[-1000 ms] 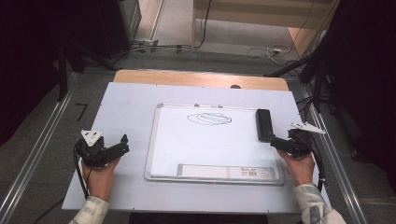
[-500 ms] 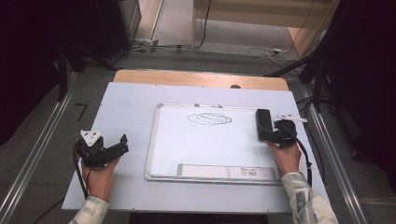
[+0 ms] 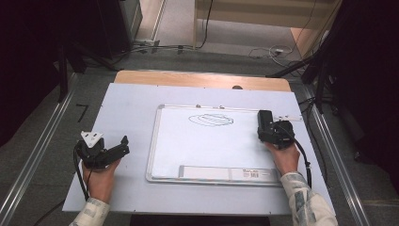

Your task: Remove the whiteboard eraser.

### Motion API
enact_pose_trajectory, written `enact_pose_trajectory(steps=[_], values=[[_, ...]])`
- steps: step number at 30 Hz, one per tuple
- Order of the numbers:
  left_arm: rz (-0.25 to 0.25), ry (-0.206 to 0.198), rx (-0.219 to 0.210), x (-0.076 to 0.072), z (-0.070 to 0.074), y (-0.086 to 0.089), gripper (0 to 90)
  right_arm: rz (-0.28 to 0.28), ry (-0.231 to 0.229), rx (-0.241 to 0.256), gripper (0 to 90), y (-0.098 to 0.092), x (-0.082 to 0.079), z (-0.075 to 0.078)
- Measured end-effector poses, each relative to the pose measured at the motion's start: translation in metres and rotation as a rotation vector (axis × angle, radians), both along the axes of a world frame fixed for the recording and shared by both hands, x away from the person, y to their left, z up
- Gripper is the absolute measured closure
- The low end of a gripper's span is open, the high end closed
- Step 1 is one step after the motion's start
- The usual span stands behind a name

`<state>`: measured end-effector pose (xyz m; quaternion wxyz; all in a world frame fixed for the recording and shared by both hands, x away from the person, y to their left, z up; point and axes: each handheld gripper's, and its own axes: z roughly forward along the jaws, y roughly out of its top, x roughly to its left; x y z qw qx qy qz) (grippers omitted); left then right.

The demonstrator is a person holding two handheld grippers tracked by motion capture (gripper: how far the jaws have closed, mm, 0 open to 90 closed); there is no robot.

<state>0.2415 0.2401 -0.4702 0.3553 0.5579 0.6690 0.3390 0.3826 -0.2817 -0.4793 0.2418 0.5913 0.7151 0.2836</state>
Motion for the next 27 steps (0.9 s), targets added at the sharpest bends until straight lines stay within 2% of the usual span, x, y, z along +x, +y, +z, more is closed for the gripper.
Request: enact_pose_trajectory(steps=[6, 13, 14, 21, 27], values=[[0.003, 0.0, -0.001, 0.0, 0.0, 0.0, 2.9, -0.022, -0.02, 0.016, 25.0, 0.001, 0.007, 0.0], [0.009, -0.001, -0.006, 0.0, -0.001, 0.001, 3.0, -0.035, -0.025, -0.003, 27.6, 0.005, 0.019, 0.001], [0.008, -0.001, -0.008, 0.0, -0.001, 0.001, 3.1, -0.04, -0.029, 0.012, 29.0, 0.005, 0.022, 0.001], [0.006, 0.0, -0.01, 0.0, -0.001, 0.001, 3.2, -0.061, -0.036, 0.033, 30.1, 0.003, 0.032, 0.003], [0.011, 0.002, -0.014, 0.0, -0.001, 0.002, 3.2, -0.06, -0.034, 0.015, 31.7, 0.006, 0.037, 0.002]])
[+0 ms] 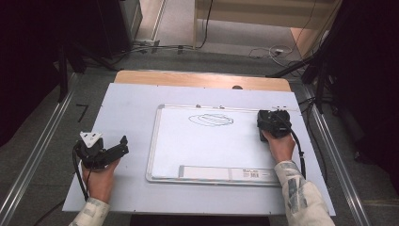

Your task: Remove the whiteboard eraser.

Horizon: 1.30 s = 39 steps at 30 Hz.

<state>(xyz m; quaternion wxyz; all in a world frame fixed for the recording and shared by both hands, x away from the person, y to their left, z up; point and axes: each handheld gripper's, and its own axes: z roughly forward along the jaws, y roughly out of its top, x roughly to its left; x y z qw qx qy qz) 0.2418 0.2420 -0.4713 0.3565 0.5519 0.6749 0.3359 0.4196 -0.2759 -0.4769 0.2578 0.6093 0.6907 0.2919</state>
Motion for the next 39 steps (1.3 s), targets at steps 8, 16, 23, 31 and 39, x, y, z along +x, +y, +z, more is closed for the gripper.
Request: enact_pose_trajectory(steps=[8, 16, 23, 31, 39], values=[[0.0, 0.002, -0.001, 0.0, 0.0, 0.0, 3.2, -0.002, -0.009, -0.034, 31.4, 0.003, 0.008, 0.002], [0.002, 0.006, -0.006, 0.0, 0.0, 0.002, 3.2, -0.014, 0.024, -0.003, 34.3, 0.001, 0.016, -0.001], [0.002, 0.006, -0.009, 0.0, -0.001, 0.001, 3.2, -0.014, 0.036, 0.007, 33.6, 0.0, 0.017, -0.001], [0.002, 0.007, -0.01, 0.0, -0.001, 0.002, 3.2, -0.006, 0.057, 0.002, 32.5, 0.0, 0.019, -0.004], [0.006, 0.006, -0.013, 0.0, -0.001, 0.002, 3.2, 0.007, 0.048, -0.023, 35.8, 0.004, 0.019, -0.006]])
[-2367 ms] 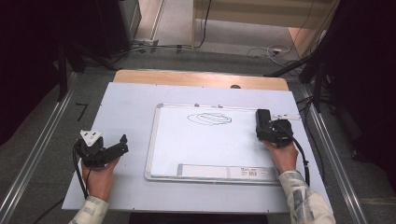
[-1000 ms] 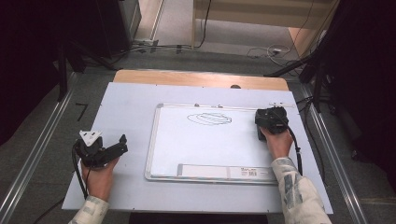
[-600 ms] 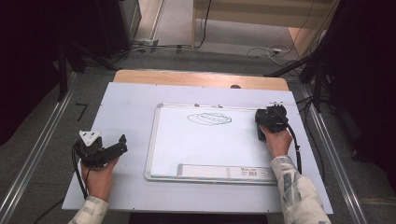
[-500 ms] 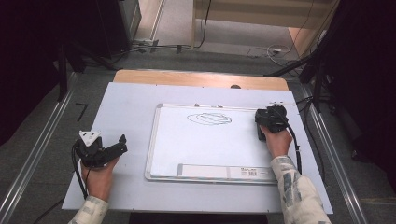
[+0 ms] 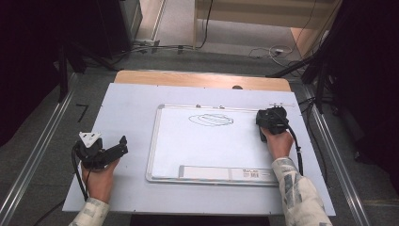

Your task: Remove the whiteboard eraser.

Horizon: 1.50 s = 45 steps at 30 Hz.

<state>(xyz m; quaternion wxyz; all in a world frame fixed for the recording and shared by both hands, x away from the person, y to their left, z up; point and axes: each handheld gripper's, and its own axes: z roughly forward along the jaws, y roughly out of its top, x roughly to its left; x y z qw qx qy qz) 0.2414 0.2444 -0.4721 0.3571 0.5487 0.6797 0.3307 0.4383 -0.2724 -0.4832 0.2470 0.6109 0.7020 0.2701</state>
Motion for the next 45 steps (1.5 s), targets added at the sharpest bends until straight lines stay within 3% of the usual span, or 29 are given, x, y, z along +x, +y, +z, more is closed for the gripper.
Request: enact_pose_trajectory(steps=[8, 12, 21, 26, 30, 33, 45], values=[[0.001, 0.0, -0.005, 0.0, 0.0, 0.001, 3.2, -0.002, -0.005, 0.015, 36.4, 0.0, -0.001, -0.001], [0.003, 0.001, -0.006, 0.0, -0.001, 0.001, 3.2, 0.005, -0.022, -0.015, 35.5, 0.0, -0.002, 0.0], [0.002, 0.001, -0.009, 0.0, -0.001, 0.001, 3.6, 0.002, -0.052, -0.009, 36.8, 0.0, -0.006, 0.0], [0.001, 0.006, -0.01, 0.001, -0.001, 0.002, 3.6, 0.008, -0.045, -0.006, 36.9, 0.0, -0.008, 0.001], [0.001, 0.004, -0.011, 0.001, -0.001, 0.002, 3.6, 0.016, -0.068, 0.009, 36.9, 0.0, -0.014, 0.009], [0.005, 0.008, -0.015, 0.001, -0.002, 0.002, 3.6, 0.04, -0.105, 0.044, 36.8, 0.0, -0.024, 0.025], [-0.001, 0.001, -0.024, 0.0, -0.001, 0.005, 3.6, 0.074, -0.106, 0.053, 36.8, 0.003, -0.035, 0.029]])
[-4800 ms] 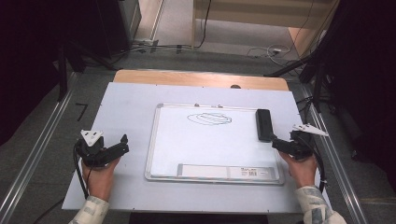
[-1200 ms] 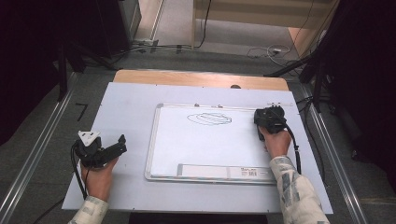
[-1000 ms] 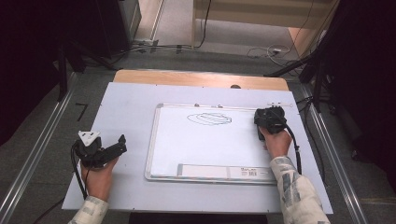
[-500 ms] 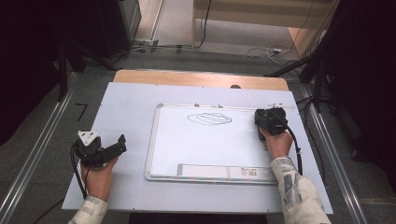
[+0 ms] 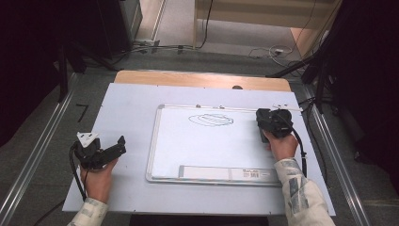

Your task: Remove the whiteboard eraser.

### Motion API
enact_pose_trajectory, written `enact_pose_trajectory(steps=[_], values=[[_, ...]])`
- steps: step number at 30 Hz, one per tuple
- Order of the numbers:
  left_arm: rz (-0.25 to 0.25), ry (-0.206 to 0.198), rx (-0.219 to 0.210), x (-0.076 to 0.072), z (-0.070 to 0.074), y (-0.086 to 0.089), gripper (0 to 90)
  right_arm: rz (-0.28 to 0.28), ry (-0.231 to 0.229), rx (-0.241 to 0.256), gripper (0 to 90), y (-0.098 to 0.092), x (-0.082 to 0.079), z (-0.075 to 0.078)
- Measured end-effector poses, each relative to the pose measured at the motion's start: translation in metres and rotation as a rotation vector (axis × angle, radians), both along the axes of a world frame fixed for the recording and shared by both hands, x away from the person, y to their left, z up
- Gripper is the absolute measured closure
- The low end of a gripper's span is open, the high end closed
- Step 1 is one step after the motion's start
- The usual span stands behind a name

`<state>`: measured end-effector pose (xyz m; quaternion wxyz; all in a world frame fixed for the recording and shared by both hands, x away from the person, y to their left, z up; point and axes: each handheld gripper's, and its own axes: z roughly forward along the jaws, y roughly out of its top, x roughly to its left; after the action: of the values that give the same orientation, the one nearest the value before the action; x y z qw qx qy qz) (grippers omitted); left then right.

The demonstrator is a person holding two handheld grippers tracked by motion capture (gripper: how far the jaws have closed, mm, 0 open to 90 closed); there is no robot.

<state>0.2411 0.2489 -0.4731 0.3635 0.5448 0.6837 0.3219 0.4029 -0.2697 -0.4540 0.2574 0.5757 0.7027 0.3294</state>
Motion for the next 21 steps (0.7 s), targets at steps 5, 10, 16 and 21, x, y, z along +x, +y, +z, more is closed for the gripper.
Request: enact_pose_trajectory(steps=[5, 10, 16, 21], values=[[-0.005, -0.002, 0.006, -0.0011, 0.0009, -0.0016, 3.6, 0.012, -0.003, 0.005, 36.8, 0.0012, -0.0053, 0.0008], [-0.003, 0.0, 0.005, -0.0003, 0.0006, -0.0015, 3.6, 0.021, -0.004, 0.008, 36.8, 0.0024, -0.0086, 0.0014], [-0.005, -0.002, 0.007, -0.0004, 0.0005, -0.0018, 3.6, 0.024, -0.005, 0.008, 36.8, 0.0035, -0.0089, 0.0012], [-0.002, 0.001, 0.004, -0.0001, 0.0003, -0.0016, 3.6, 0.029, -0.008, 0.006, 36.8, 0.0037, -0.009, 0.0013]])
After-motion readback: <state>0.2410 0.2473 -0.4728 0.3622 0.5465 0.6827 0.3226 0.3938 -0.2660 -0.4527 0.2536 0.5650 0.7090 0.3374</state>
